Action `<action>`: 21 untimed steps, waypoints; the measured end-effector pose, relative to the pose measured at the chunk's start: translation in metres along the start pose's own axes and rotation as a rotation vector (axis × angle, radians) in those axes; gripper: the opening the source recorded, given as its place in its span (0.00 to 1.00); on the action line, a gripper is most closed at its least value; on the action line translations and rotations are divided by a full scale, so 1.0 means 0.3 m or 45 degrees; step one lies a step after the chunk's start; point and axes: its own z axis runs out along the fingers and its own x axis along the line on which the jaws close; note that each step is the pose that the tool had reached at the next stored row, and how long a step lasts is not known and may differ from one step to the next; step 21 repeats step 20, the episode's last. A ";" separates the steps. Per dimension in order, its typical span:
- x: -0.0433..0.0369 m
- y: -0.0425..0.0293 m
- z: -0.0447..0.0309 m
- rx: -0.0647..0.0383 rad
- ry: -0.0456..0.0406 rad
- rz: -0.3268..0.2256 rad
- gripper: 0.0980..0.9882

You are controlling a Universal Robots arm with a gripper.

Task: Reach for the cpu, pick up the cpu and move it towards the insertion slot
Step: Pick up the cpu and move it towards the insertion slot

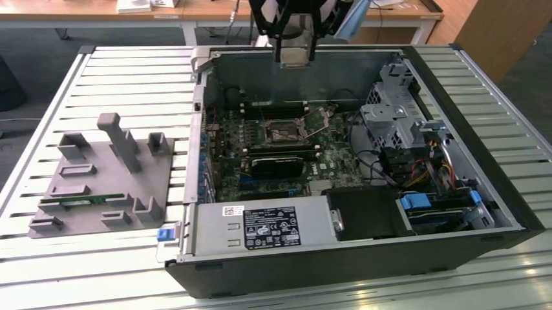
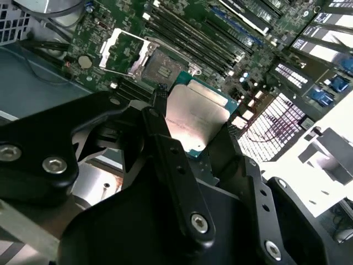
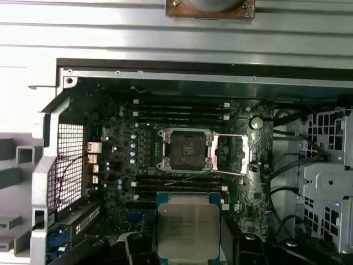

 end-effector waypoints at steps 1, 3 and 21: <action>-0.006 0.007 0.000 0.000 0.000 0.000 0.50; -0.014 0.023 0.001 0.000 0.000 0.000 0.50; -0.027 0.069 0.003 -0.001 0.000 0.000 0.50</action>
